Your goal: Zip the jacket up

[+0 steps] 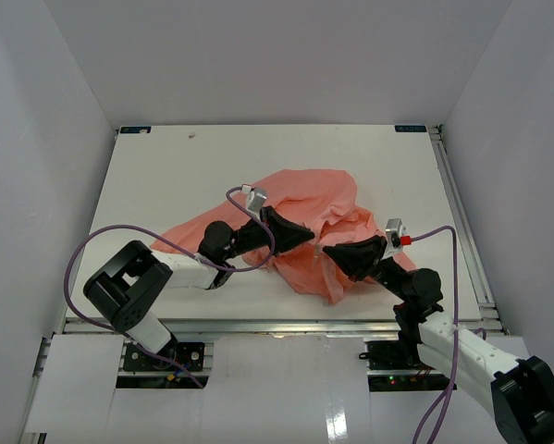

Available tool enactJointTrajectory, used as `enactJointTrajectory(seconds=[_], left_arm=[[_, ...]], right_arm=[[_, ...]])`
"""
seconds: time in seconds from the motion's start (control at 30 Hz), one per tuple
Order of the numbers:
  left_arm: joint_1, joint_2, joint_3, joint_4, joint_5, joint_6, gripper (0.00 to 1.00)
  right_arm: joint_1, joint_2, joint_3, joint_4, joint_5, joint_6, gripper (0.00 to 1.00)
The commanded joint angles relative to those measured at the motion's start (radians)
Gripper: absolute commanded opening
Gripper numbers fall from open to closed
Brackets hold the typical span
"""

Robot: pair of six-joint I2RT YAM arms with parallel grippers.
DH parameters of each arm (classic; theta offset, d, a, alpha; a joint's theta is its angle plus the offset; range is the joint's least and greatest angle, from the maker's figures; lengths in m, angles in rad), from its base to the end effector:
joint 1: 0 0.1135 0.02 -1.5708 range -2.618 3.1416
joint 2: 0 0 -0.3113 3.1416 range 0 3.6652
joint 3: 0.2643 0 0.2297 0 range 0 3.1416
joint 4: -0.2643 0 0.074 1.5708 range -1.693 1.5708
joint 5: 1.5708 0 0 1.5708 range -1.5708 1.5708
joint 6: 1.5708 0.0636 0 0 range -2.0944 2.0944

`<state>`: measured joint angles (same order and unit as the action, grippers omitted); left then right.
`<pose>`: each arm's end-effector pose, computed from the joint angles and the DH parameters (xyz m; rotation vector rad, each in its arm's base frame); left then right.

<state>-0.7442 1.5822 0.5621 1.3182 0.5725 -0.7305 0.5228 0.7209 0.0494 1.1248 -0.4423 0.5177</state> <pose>0.2066 -0.2371 0.3047 0.5690 1.4004 -1.5838 0.0863 0.0811 0.2856 -0.4238 1.1693 1.1588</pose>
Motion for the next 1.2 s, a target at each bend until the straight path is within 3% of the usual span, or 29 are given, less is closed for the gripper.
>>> enactJointTrajectory(seconds=[0.0, 1.17], left_arm=[[-0.004, -0.028, 0.010, 0.182, -0.023, -0.016, 0.00], [-0.009, -0.027, 0.015, 0.263, -0.046, -0.059, 0.00]], right_arm=[[-0.004, -0.011, -0.002, 0.045, -0.008, 0.001, 0.08], [-0.004, 0.044, -0.008, 0.082, 0.002, 0.025, 0.08]])
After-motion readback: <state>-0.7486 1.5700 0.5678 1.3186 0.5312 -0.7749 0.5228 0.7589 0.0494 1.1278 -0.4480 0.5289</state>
